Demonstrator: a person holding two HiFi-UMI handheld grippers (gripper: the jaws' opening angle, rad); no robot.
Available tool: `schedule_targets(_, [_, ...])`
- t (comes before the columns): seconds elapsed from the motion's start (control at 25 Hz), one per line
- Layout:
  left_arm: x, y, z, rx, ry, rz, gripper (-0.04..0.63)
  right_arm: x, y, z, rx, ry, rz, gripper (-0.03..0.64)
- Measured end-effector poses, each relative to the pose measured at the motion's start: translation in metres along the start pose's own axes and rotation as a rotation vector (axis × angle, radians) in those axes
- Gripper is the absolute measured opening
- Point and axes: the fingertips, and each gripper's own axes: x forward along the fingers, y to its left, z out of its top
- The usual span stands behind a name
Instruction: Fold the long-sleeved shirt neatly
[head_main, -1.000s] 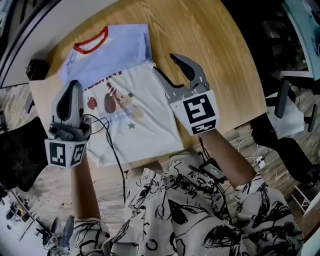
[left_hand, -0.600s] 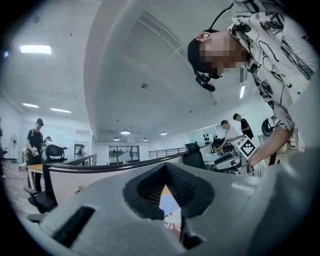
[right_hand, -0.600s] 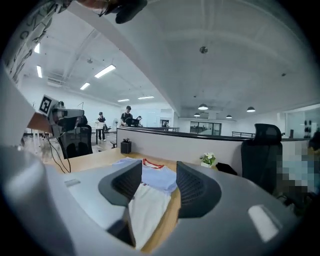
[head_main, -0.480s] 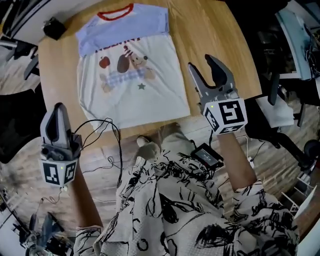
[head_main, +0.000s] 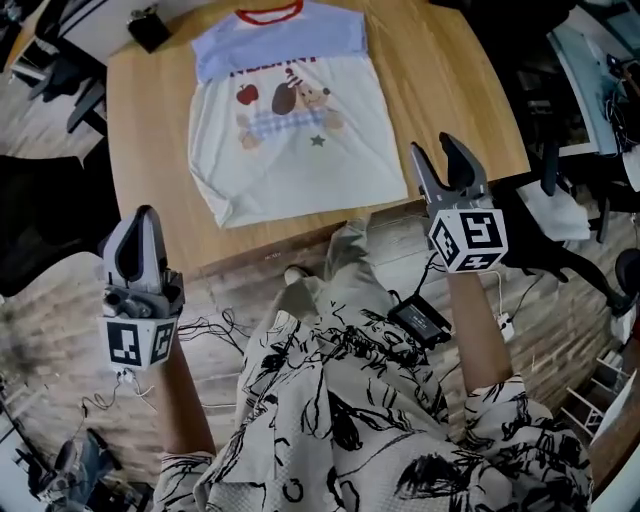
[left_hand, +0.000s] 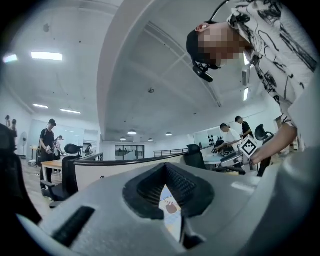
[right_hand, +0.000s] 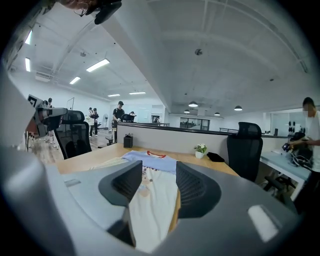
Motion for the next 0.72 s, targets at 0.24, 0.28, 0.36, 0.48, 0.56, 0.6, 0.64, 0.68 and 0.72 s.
schedule_targets(0.24, [-0.011,-0.013,-0.112,-0.013,0.308,0.027,0.108,-0.02,0.005,-0.07,-0.047,0.153,0.004,0.229])
schedule_targets(0.28, [-0.013,-0.016,-0.137,-0.005,0.377,0.029,0.144,-0.021,0.003,-0.088,-0.047,0.186,0.007,0.23])
schedule_targets(0.36, [-0.013,-0.025,-0.182,0.021,0.495,0.027,0.203,-0.023,-0.002,-0.129,-0.036,0.259,0.015,0.233])
schedule_targets(0.48, [0.0,-0.036,-0.233,0.031,0.599,0.008,0.251,-0.021,-0.005,-0.185,-0.002,0.36,0.046,0.239])
schedule_targets(0.56, [0.009,-0.037,-0.259,0.033,0.654,0.005,0.268,-0.014,-0.004,-0.216,0.021,0.413,0.071,0.239])
schedule_targets(0.6, [0.013,-0.037,-0.27,0.038,0.68,0.006,0.268,-0.008,-0.005,-0.229,0.04,0.434,0.078,0.239])
schedule_targets(0.64, [0.017,-0.036,-0.28,0.043,0.707,0.005,0.273,-0.003,-0.006,-0.24,0.064,0.451,0.08,0.239])
schedule_targets(0.68, [0.02,-0.037,-0.288,0.046,0.733,0.003,0.279,0.001,-0.007,-0.248,0.088,0.463,0.079,0.239])
schedule_targets(0.72, [0.022,-0.037,-0.295,0.05,0.754,0.001,0.279,0.004,-0.008,-0.255,0.108,0.472,0.075,0.239])
